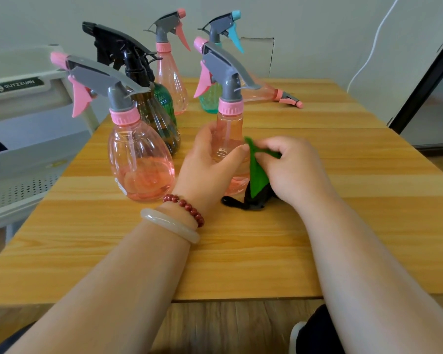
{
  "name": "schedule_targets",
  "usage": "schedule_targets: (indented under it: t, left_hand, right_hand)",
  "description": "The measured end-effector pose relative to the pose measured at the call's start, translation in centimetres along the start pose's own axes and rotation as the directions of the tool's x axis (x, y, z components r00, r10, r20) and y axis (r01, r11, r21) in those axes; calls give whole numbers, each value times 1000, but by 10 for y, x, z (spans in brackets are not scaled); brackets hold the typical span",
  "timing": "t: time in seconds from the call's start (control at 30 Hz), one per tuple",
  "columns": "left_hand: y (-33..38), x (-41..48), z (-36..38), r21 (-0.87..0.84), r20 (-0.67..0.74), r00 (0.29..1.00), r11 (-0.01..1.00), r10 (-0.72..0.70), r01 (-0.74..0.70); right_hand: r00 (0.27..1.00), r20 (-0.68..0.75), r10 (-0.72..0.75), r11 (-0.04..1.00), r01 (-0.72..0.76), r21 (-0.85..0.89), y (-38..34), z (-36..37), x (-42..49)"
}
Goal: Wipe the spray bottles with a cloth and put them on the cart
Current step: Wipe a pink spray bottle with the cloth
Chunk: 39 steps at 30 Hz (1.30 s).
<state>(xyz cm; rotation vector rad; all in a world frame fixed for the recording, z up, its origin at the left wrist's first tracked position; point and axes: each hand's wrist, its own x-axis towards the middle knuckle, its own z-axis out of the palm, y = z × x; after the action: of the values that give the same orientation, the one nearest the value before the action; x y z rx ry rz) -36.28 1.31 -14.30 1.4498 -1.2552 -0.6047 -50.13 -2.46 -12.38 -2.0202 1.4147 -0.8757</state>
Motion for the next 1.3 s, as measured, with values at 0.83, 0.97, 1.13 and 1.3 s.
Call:
schedule_targets:
  t: [0.83,0.97,1.13,1.3]
  left_hand:
    - [0,1,-2,138,-29,997,988,71,-67]
    - [-4,2,-1,149,-34,997,987,67,-62]
    - [0,0,1,48,34,999,998,28,-29]
    - [-1,1,0,156,19,998,986,53,-55]
  right_hand:
    - [998,1,70,992,-70,109,3,-1,-2]
    - [997,-23,78,992,-75,105,4,1,-1]
    - [991,-135,-22,969,55,240,-2,4,-3]
    - [989,66,135,985,-141,97,9,3,2]
